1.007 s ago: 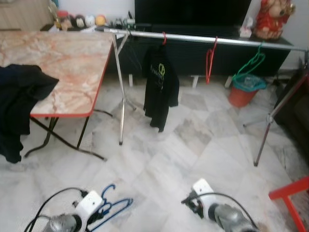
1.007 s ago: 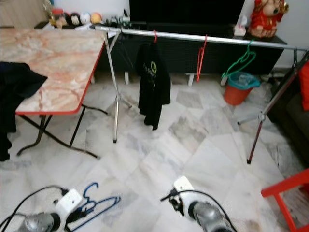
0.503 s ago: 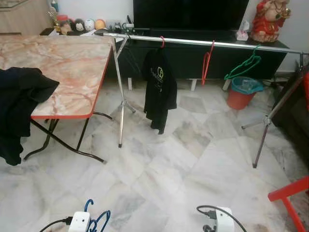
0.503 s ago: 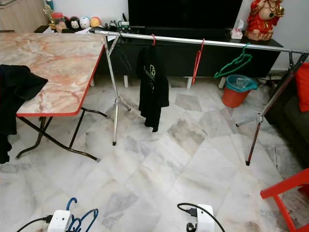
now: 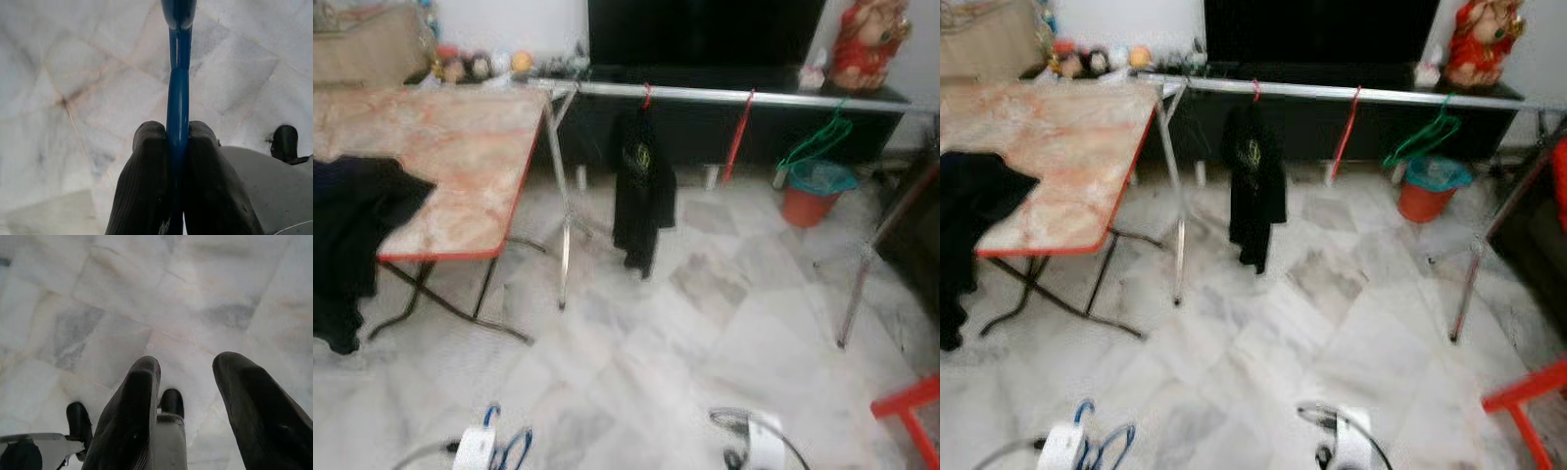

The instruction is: Hang hanger

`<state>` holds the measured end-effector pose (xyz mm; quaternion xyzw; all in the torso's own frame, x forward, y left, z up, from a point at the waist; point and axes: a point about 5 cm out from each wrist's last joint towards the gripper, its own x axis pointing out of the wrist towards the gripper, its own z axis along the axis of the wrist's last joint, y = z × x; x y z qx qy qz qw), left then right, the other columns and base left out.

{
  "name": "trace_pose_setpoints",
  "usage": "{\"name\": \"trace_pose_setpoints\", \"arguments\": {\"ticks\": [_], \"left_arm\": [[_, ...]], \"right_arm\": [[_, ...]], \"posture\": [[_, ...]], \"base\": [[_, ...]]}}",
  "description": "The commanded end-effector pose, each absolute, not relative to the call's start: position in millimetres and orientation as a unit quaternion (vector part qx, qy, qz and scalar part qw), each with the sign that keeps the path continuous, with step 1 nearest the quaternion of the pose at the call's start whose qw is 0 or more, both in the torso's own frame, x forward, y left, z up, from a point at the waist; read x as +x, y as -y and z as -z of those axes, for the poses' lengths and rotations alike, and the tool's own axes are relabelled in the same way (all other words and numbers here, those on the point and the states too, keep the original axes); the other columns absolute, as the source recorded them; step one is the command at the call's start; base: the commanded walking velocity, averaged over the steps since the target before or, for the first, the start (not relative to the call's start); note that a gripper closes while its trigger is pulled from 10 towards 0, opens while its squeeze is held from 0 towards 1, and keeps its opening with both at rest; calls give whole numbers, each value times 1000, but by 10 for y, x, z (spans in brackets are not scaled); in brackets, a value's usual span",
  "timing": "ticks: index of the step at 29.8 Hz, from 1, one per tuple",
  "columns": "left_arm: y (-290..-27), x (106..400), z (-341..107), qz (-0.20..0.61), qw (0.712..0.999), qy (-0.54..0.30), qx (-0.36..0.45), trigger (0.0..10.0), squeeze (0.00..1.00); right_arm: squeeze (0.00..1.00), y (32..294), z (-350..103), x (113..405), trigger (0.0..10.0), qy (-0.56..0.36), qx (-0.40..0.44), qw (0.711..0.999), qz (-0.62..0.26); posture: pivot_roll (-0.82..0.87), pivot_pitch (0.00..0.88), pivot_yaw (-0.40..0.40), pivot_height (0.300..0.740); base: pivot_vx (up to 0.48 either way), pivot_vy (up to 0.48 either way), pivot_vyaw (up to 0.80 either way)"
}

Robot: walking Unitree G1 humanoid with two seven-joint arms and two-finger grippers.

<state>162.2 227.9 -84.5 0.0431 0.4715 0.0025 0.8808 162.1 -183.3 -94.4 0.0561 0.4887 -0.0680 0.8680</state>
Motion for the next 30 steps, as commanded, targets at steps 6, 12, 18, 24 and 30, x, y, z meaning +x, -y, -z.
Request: {"name": "trace_pose_setpoints", "arguments": {"ticks": [6,12,18,24,30], "left_arm": [[-2280,1573,867,-2,877,-479,44,10000,0],[-2265,1562,875,0,876,-481,43,10000,0],[-2195,1589,878,13,877,-478,44,10000,0],[-2184,1603,875,15,878,-477,42,10000,0],[-2200,1606,872,13,877,-478,44,10000,0]], "right_arm": [[0,1804,884,1779,10000,-482,56,871,71],[0,1809,880,1784,10000,-477,58,874,73],[0,1818,885,1765,10000,-474,60,875,75],[0,1820,889,1754,10000,-473,65,875,74],[0,1809,884,1768,10000,-472,66,877,69]], "posture": [[39,0,-16,740],[41,0,-17,740],[41,0,-17,740],[38,0,-17,740],[41,0,-16,740]], "base": [[412,0,-723],[417,0,0],[420,0,0],[419,0,0],[423,0,0]]}}
